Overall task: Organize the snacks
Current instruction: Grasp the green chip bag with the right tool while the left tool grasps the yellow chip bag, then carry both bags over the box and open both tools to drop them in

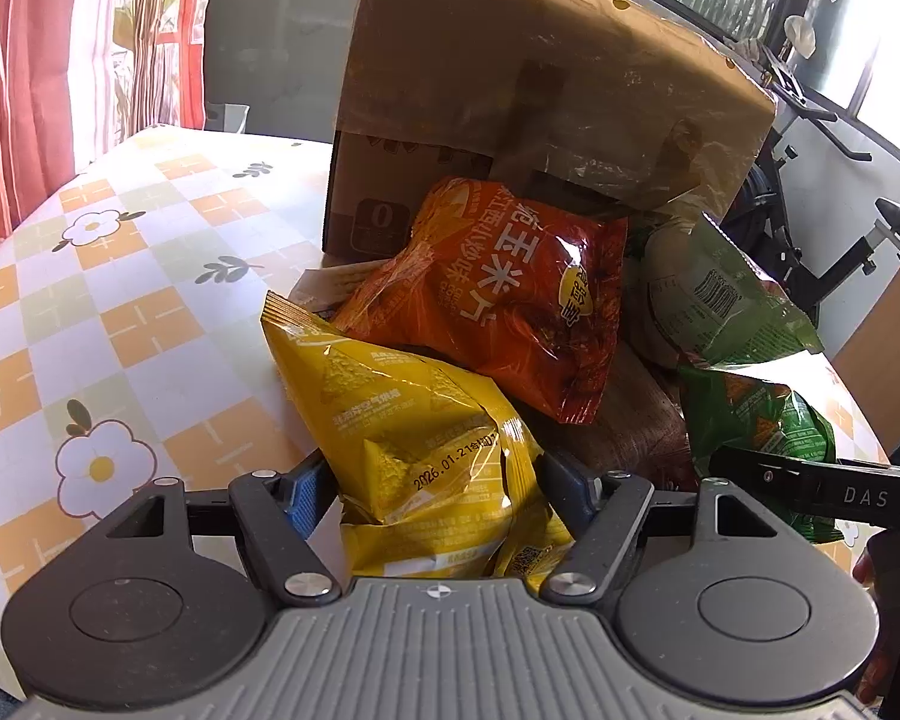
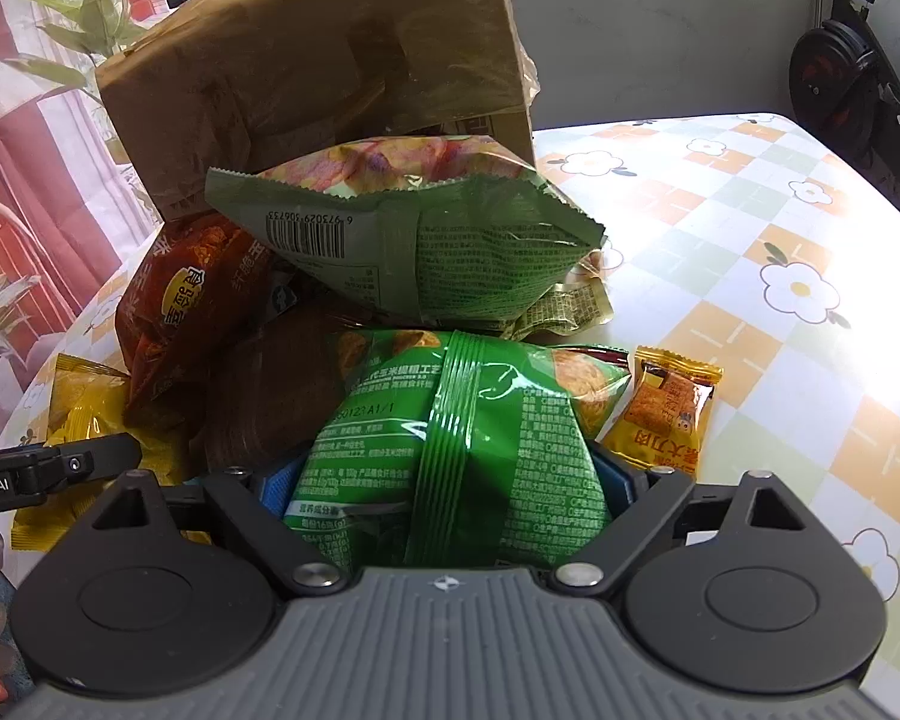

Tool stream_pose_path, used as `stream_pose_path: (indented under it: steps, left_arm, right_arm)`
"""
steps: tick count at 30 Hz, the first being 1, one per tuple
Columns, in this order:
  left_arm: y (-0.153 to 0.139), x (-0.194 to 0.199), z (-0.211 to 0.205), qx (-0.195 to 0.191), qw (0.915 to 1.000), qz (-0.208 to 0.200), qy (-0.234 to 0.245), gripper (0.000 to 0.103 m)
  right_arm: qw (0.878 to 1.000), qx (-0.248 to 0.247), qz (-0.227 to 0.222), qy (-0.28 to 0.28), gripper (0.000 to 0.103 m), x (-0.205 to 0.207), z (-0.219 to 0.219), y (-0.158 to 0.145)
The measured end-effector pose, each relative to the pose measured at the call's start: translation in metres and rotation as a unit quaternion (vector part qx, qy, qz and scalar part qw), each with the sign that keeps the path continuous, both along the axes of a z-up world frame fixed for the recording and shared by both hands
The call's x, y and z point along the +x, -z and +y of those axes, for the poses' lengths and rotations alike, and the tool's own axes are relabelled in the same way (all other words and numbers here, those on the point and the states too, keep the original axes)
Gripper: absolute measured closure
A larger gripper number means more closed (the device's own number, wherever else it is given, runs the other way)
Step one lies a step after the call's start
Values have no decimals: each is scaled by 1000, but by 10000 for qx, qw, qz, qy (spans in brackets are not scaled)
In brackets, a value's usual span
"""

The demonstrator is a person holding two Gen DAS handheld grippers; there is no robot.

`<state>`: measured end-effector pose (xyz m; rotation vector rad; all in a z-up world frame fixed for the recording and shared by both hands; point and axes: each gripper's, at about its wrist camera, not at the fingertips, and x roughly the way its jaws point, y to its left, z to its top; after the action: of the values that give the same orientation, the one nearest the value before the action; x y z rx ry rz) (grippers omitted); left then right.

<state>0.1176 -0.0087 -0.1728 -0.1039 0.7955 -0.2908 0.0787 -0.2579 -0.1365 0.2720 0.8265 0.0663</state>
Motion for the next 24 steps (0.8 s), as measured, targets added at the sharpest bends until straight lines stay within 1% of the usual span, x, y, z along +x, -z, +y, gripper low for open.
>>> stream_pose_path:
  steps: [7,11,18,22,24]
  left_arm:
    - [-17,-18,4,395,9989,-170,-195,28]
    - [-25,-25,9,411,9984,-236,-314,28]
    - [-42,-43,18,423,9963,-510,-544,28]
    - [-60,-56,22,479,9924,-905,-687,28]
    - [-69,-60,24,441,9901,-1117,-725,28]
  right_arm:
    - [9999,-41,-56,-150,14,-5,8,-9]
    - [9998,-41,-91,-188,14,-10,11,-12]
    - [9995,-64,-271,-176,14,-25,13,-25]
    - [9989,-42,-436,-181,14,-34,16,-36]
    - [9978,-25,-624,-207,14,-40,17,-44]
